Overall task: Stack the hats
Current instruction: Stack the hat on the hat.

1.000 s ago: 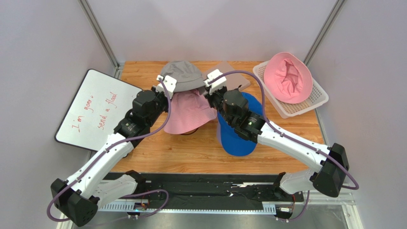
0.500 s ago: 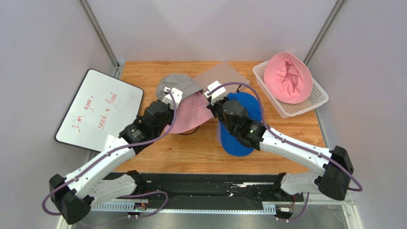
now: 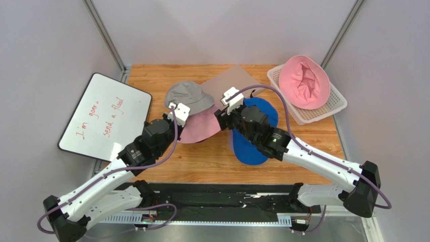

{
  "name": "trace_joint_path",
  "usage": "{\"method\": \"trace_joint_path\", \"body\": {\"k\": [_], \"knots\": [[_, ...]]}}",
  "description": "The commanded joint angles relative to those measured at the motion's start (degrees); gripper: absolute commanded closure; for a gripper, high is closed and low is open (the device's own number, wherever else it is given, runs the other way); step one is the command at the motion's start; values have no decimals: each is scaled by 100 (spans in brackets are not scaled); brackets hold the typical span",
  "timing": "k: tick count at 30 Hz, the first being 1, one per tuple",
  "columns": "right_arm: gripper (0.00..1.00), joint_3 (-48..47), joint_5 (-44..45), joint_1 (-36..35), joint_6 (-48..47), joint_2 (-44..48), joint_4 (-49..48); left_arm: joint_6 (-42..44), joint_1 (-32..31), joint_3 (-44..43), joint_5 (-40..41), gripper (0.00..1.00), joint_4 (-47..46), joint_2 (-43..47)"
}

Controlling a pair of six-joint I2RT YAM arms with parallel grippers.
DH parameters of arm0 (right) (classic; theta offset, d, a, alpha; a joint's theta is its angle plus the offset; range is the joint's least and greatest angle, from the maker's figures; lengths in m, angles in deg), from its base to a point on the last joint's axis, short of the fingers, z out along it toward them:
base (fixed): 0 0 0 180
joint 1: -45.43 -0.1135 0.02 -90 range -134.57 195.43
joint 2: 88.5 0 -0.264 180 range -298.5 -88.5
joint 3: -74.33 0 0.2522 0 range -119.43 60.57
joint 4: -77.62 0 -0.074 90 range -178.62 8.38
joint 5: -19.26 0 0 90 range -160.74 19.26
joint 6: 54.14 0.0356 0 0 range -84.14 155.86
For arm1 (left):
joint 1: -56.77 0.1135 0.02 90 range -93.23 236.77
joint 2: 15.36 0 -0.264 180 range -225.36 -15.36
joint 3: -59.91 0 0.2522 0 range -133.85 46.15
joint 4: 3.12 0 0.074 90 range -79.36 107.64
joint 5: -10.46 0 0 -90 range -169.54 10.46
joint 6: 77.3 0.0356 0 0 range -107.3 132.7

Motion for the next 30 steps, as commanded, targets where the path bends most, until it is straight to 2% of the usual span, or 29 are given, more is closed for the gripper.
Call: {"method": "trace_joint_path", "body": {"k": [1,10,17,20,23,27,30], "knots": [[35,-270,-828,-7,-44,97,200,90,-98,-140,-202,100,-240,-23],[35,11,-1295,2,404,-448,-27,134,-220,-272,141,100,-55,-173],[33,362,-1252,72,782,-966,-352,143,-326,-246,203,100,-46,21],[36,495,-1199,143,853,-1116,-625,160,-405,-263,229,100,-28,65],[44,495,-1137,151,914,-1275,-634,178,-476,-272,299,100,7,65],[63,626,-1023,143,923,-1354,-906,187,-528,-255,300,100,-2,30],[69,732,-1032,143,1002,-1450,-1248,231,-598,-185,300,100,-46,-23]]}}
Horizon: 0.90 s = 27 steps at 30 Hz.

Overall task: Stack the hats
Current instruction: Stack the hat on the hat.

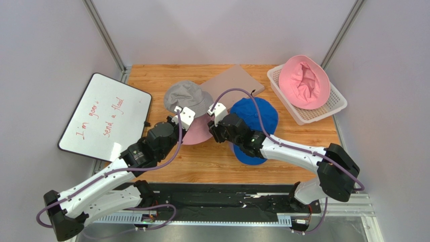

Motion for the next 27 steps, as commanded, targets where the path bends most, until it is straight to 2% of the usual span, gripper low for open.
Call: {"method": "trace_joint_path", "body": {"k": [1,7,11,13,17,18,23,27], "knots": [[70,129,83,18,208,-213,-916,115,-153,-152,87,100,-172,-36],[71,304,65,27,420,-618,-1523,124,-285,-266,316,100,-68,-89],[70,261,13,9,455,-715,-1569,264,-399,-380,439,100,29,-72],[66,243,-57,-26,455,-479,-1297,308,-434,-354,448,100,12,-124],[42,471,-171,-96,455,364,-813,414,-478,-301,746,100,38,-379],[40,524,-242,-105,464,723,-656,431,-478,-318,817,100,73,-492],[35,446,-602,-79,612,1420,38,502,-487,-406,756,100,21,-555],[34,217,-663,26,1340,1806,444,554,-487,-345,677,100,-6,-380]]}}
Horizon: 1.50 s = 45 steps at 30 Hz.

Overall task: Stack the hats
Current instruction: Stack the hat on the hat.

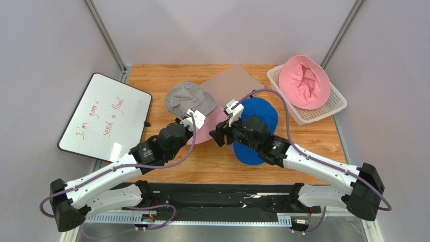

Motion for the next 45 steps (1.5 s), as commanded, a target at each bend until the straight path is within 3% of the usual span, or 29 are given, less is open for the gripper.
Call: {"method": "trace_joint_path", "body": {"k": [1,7,14,30,45], "knots": [[33,-388,-223,162,937,275,528,170,-59,-203,-42,100,-146,237],[33,-494,-337,391,2763,398,124,258,-173,-115,-34,100,-216,325],[33,-213,-355,479,4506,118,-1404,275,-305,-88,98,100,-199,308],[34,-46,-179,479,5501,-252,-1714,337,-472,-176,397,100,-216,220],[35,-257,-126,453,5606,-832,-1898,337,-542,-203,362,100,-234,220]]}}
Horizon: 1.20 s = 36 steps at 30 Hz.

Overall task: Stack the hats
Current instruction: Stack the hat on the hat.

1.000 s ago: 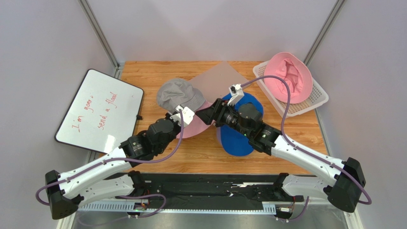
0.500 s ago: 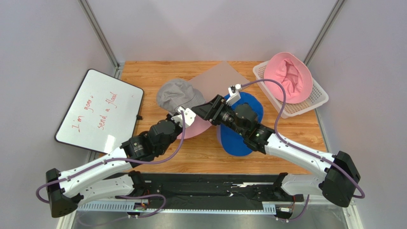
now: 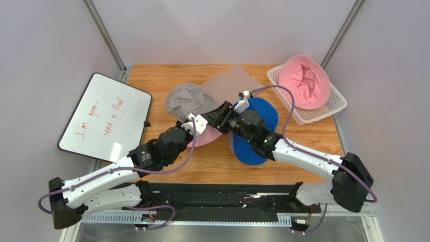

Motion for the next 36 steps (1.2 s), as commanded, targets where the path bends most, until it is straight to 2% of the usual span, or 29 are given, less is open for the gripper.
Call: {"method": "trace_joint_path", "body": {"k": [1,11,14,17,18,20,21,22,24,25,27,28,30,31,33,36], "knots": [[35,-218,191,3,125,-181,-385,129,-72,-203,28,100,-234,38],[37,-604,490,11,-244,-348,-456,164,-274,-115,71,100,-199,30],[42,-631,455,11,-209,-488,-561,173,-283,-132,115,100,-181,-23],[57,-587,455,11,-139,-585,-649,182,-292,-159,133,100,-164,-76],[66,-561,463,11,-139,-585,-641,173,-309,-159,133,100,-155,-85],[76,-517,507,11,-139,-603,-597,191,-318,-159,115,100,-146,-102],[93,-465,525,3,-139,-585,-553,191,-318,-167,124,100,-163,-111],[100,-429,568,11,-139,-568,-509,165,-318,-176,185,100,-172,-128],[100,-246,683,11,-139,-454,-439,77,-318,-211,291,100,-129,-164],[100,-183,744,3,-148,-419,-404,-28,-318,-246,378,97,-85,-173],[100,62,929,11,-139,-279,-386,-186,-318,-334,405,82,21,-147],[100,159,1025,11,-130,-252,-403,-239,-318,-395,362,64,56,-120],[100,274,1087,11,-139,-155,-395,-362,-318,-440,257,43,205,11],[100,361,1140,11,-139,-137,-386,-511,-318,-484,99,21,258,90],[100,441,1166,11,-200,-137,-351,-652,-318,-545,-173,7,399,362],[100,546,1219,11,-253,-163,-333,-837,-310,-642,-376,0,452,827]]}}
